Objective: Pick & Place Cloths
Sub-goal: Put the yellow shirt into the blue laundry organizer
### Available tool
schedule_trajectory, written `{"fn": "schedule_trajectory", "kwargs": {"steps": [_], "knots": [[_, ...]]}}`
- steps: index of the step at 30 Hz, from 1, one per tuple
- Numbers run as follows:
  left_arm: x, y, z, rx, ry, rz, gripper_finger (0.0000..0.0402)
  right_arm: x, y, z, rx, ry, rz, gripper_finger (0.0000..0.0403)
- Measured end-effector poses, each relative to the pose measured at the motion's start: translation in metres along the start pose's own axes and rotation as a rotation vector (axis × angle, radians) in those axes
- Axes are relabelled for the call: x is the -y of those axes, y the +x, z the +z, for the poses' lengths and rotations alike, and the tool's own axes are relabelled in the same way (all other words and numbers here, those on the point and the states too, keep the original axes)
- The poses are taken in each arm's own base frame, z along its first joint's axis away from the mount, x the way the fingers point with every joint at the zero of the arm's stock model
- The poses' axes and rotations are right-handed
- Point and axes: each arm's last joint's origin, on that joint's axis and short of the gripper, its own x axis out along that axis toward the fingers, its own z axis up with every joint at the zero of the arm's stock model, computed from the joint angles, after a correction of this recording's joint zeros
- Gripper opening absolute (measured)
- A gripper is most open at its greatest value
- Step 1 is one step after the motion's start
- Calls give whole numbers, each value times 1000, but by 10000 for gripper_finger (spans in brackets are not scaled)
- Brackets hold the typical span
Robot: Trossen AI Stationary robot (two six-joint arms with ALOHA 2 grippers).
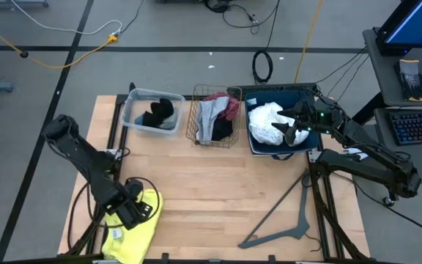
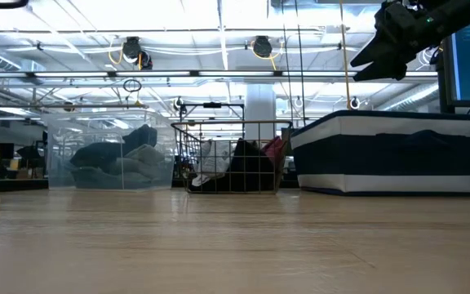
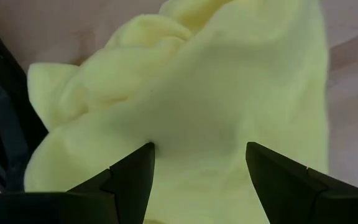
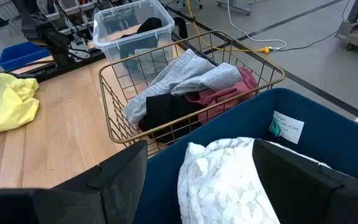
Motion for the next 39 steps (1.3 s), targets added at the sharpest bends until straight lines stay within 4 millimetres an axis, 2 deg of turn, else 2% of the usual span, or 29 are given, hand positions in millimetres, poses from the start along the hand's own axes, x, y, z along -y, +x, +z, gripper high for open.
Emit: {"fn": "schedule_trajectory", "kwargs": {"steps": [10, 17, 25, 28, 36, 39], "knots": [[8, 33, 2, 33, 71, 107, 253, 0, 0, 0, 0, 25, 0, 283], [1, 71, 9, -22, 74, -33, 253, 0, 0, 0, 1, 25, -1, 283], [-3, 74, 12, 1, 92, -46, 244, 0, 0, 0, 2, 25, -1, 283], [-2, 74, 12, 25, 120, -60, 212, 0, 0, 0, 4, 25, -2, 283], [-2, 74, 13, 71, 154, -80, 68, 0, 0, 0, 4, 25, -2, 283], [-1, 73, 14, 88, 157, -90, 33, 0, 0, 0, 4, 25, -2, 283]]}}
